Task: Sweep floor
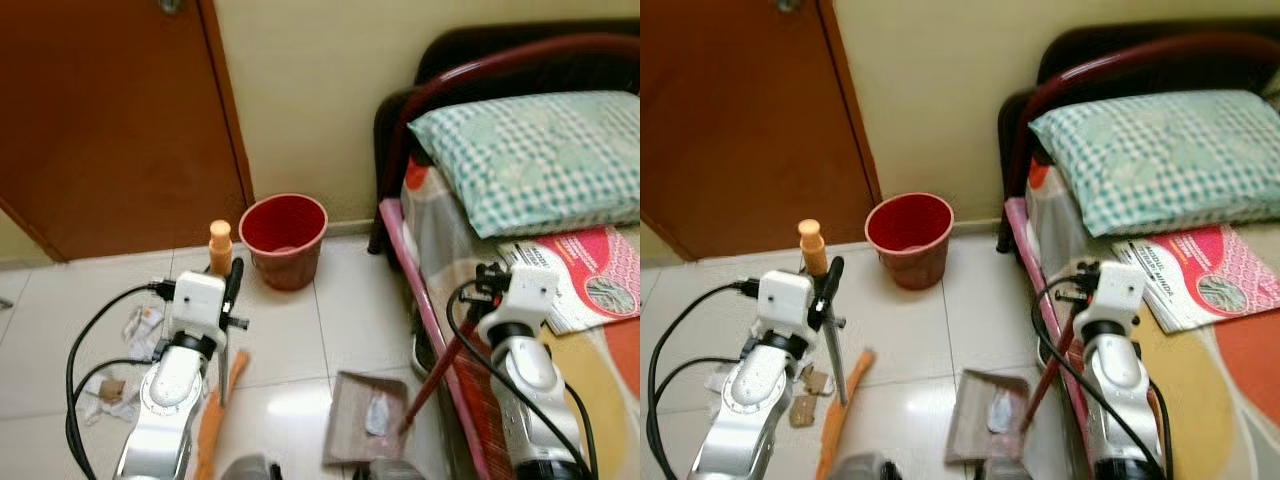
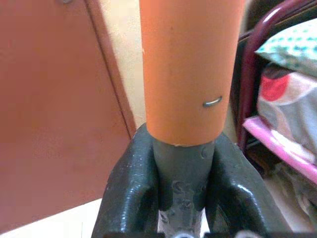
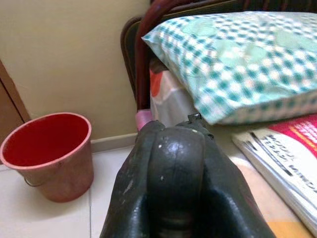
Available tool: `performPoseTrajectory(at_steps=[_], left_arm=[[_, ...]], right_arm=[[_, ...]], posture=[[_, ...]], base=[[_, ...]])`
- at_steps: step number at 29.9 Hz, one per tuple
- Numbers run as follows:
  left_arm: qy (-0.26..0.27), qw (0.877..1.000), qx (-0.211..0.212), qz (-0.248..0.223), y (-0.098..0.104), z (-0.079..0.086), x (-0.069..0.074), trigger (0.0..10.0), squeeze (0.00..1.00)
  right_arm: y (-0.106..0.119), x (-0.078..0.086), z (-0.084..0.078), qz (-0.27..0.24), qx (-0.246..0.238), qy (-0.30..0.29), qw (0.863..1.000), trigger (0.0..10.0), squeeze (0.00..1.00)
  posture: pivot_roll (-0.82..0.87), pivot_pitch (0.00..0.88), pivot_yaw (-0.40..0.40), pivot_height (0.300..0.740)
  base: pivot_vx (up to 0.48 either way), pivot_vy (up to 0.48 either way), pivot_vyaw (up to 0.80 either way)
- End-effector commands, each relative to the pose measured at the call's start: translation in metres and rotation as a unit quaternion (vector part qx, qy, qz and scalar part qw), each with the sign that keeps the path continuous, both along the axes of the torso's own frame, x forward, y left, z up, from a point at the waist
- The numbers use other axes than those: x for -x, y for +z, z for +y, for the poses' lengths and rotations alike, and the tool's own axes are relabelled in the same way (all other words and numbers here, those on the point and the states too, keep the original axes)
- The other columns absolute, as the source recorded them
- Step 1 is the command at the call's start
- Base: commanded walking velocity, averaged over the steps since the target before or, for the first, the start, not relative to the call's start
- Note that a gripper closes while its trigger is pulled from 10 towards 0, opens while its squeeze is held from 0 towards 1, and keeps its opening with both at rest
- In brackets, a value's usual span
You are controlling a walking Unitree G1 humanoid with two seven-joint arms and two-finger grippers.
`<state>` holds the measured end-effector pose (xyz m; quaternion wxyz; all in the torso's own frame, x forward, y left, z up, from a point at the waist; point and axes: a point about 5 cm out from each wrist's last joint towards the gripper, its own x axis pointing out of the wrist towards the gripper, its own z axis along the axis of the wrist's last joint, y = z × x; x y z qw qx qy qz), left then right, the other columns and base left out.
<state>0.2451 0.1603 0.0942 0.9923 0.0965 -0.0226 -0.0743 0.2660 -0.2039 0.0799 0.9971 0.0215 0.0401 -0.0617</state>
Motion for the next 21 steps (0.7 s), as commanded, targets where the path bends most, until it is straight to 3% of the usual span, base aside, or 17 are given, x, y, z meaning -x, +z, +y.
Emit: performPoseTrajectory(at_steps=[1,13,21], left_arm=[[0.0,1.0,-0.011,-0.025,0.01,-0.001,-0.005,10.0,0.0],[0.017,0.999,-0.007,-0.042,0.025,-0.002,-0.009,10.0,0.0],[0.028,0.999,-0.007,-0.03,0.02,0.002,-0.007,10.0,0.0]], right_arm=[[0.009,-0.004,0.004,-0.021,-0.009,0.011,1.0,10.0,0.0],[0.02,-0.012,0.007,-0.039,-0.005,0.031,0.999,10.0,0.0],[0.025,-0.018,0.01,-0.048,-0.009,0.036,0.998,10.0,0.0]], posture=[[-0.01,0.092,-0.006,0.74],[-0.01,0.141,0.0,0.74],[-0.02,0.136,0.0,0.74]], base=[[0.382,0.0,0.0],[0.353,0.0,0.0],[0.0,0.0,0.49]])
